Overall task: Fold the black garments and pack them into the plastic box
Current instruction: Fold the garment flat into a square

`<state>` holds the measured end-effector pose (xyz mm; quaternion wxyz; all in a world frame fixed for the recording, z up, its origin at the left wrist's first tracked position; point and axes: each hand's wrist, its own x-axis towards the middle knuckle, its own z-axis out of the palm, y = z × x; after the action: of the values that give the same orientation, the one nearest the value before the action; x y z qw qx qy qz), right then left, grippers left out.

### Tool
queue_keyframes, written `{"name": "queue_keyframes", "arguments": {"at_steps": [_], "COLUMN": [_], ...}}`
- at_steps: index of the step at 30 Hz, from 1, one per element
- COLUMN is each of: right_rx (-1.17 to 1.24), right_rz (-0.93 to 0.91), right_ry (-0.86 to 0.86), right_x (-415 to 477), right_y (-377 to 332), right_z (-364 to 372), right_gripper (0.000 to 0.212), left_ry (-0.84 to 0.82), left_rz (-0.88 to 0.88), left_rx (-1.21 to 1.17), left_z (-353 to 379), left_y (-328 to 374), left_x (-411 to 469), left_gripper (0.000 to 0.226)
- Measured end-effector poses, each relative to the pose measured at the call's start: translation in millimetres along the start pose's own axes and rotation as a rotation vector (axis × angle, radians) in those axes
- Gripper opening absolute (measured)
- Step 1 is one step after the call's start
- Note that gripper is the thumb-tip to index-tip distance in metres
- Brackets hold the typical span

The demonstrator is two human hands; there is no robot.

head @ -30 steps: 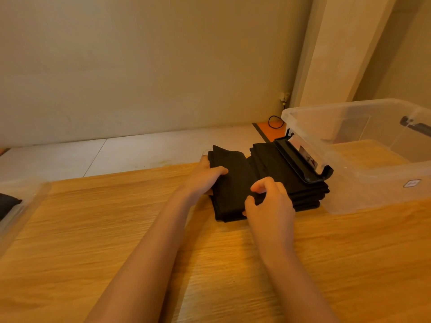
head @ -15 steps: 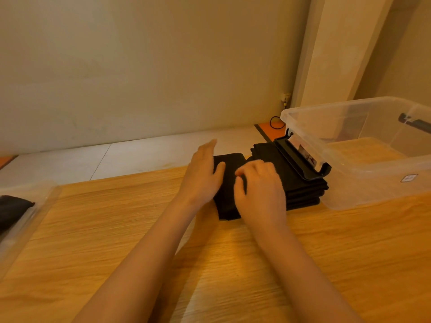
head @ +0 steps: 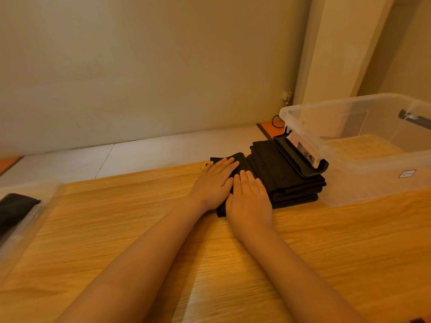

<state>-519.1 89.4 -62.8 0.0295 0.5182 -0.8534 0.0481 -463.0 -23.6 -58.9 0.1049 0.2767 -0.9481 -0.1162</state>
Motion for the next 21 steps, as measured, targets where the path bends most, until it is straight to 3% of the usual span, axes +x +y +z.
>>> {"name": "queue_keyframes", "arguments": {"at_steps": [8, 14, 18, 21], "right_rx": [0.066, 0.106, 0.136, 0.15], "right_rz": [0.021, -0.058, -0.163, -0.342], "right_ry": [-0.114, 0.101, 0.134, 0.155], "right_x": [0, -17, -34, -49], "right_y": [-2, 3, -27, -71], "right_z": [-21, -56, -60, -55], "right_gripper": [0.058, 0.061, 0.06, 0.059], "left_ry": [-0.247, 0.008, 0.053, 0.052], "left_rz": [-0.016, -0.022, -0.126, -0.192], "left_rx": [0.342, 0.308, 0.316, 0.35], "left_z": [-41, -68, -83, -92], "left_y": [18, 9, -29, -57], "left_x": [5, -39, -102, -149], "left_gripper": [0.05, 0.049, 0.053, 0.054]}}
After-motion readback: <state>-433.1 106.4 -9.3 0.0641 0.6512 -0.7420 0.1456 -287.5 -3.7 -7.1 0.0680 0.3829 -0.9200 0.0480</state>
